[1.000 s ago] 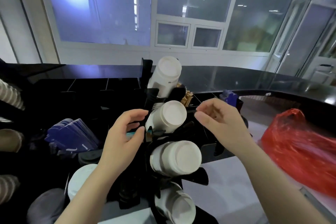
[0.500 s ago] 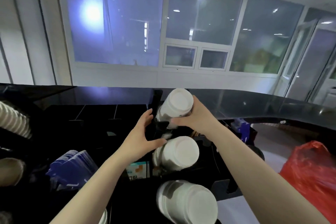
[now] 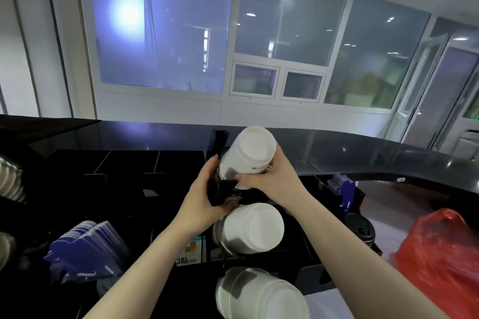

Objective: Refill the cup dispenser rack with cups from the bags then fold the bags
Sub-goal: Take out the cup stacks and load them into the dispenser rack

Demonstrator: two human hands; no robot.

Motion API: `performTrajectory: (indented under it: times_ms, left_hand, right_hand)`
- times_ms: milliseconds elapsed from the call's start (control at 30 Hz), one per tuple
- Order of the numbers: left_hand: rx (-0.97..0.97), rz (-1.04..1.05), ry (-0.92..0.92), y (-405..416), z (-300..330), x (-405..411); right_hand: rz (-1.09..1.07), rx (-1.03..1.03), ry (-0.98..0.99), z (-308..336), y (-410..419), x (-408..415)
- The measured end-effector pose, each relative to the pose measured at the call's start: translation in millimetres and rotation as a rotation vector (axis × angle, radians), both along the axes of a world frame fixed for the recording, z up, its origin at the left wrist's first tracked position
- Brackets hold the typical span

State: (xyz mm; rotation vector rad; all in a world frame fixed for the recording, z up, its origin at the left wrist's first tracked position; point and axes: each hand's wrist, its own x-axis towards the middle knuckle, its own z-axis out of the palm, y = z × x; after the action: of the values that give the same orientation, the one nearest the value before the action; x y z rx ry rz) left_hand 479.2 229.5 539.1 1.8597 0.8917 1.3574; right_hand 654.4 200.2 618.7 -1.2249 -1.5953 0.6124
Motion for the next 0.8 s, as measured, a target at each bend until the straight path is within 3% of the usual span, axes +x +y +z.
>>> performTrajectory:
  times_ms: [333, 800]
  left_hand:
    - [0.191, 0.111, -0.004, -3, 14, 4]
    - [0.083, 0.229, 0.125, -13, 15, 5]
  right_hand:
    - [0.035, 0.039, 0.123, 6, -8, 3]
    - [0.08, 0.127, 0.153, 18, -14, -1]
